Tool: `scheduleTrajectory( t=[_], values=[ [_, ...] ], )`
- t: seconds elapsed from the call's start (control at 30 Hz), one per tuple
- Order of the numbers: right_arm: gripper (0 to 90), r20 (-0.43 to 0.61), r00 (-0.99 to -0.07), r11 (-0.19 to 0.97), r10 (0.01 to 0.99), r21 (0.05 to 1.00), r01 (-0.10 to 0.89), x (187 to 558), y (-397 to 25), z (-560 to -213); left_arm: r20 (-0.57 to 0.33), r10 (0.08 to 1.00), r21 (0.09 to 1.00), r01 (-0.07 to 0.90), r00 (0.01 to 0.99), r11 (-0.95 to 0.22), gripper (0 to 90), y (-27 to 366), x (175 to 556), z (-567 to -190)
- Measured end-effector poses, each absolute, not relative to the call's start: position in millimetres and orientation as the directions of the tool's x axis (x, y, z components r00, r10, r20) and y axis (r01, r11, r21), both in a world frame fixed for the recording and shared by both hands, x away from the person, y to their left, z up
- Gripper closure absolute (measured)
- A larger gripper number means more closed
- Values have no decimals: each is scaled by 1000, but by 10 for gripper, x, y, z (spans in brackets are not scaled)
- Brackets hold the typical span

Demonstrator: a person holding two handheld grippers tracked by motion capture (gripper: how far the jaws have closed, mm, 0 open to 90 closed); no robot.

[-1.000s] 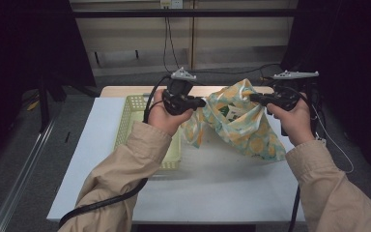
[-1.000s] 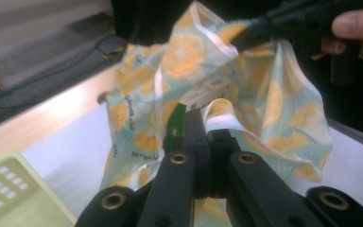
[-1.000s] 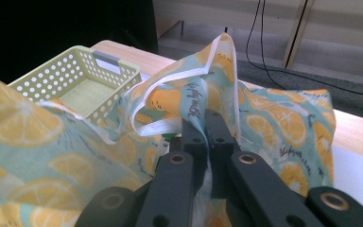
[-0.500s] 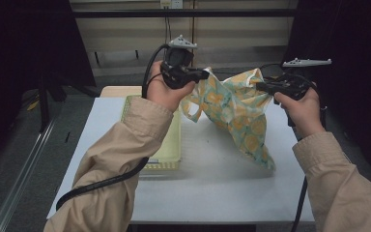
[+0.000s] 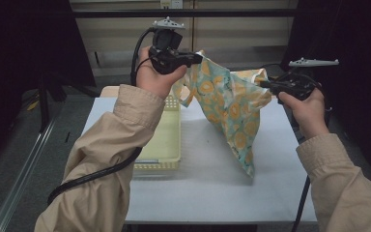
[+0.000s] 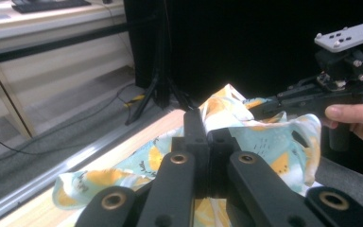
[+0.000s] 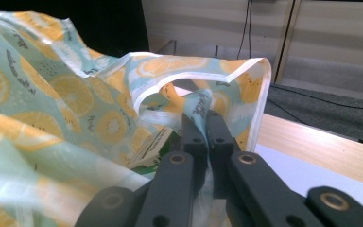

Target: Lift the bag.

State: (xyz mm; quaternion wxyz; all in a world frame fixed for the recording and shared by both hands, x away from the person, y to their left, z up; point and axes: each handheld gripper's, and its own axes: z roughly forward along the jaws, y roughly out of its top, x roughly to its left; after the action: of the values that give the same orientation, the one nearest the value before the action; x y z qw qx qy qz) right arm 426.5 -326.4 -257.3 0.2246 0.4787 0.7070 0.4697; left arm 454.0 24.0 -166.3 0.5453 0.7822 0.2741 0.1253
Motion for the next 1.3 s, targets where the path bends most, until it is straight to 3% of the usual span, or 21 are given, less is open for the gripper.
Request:
scheduleTrajectory(
  t=[0.37, 0.57, 0.77, 0.8, 0.87, 0.93, 1.03, 1.1, 1.3],
  values=[
    [899, 118, -452, 109, 884, 889, 445, 4301, -3140, -2497, -101, 568, 917, 298, 816, -264, 900, 277, 4582, -1675],
    [900, 110, -439, 57, 892, 935, 349, 4303, -3153, -2184, -105, 594, 930, 290, 797, -224, 900, 364, 4661, -1579],
    [879, 148, -483, 67, 863, 914, 400, 4332, -3029, -2364, -146, 573, 897, 352, 807, -267, 892, 371, 4701, -1840],
    [810, 152, -482, 65, 863, 913, 403, 4338, -3011, -2409, -178, 565, 888, 379, 805, -260, 842, 387, 4719, -1892],
    [541, 182, -470, 47, 864, 900, 434, 4359, -2982, -2489, -240, 563, 847, 454, 791, -277, 627, 398, 4755, -2006],
    [460, 166, -480, 73, 862, 895, 441, 4351, -2952, -2535, -238, 597, 825, 483, 767, -292, 399, 425, 4742, -2091],
    [274, 183, -484, 58, 856, 896, 441, 4310, -2922, -2579, -233, 586, 806, 491, 776, -330, 279, 481, 4691, -2191],
    [237, 174, -483, 63, 858, 898, 436, 4265, -2902, -2603, -253, 569, 796, 502, 783, -337, 180, 532, 4665, -2262],
    [159, 182, -489, 62, 853, 895, 441, 4115, -2928, -2679, -281, 554, 792, 515, 784, -328, 69, 739, 4559, -2441]
  ],
)
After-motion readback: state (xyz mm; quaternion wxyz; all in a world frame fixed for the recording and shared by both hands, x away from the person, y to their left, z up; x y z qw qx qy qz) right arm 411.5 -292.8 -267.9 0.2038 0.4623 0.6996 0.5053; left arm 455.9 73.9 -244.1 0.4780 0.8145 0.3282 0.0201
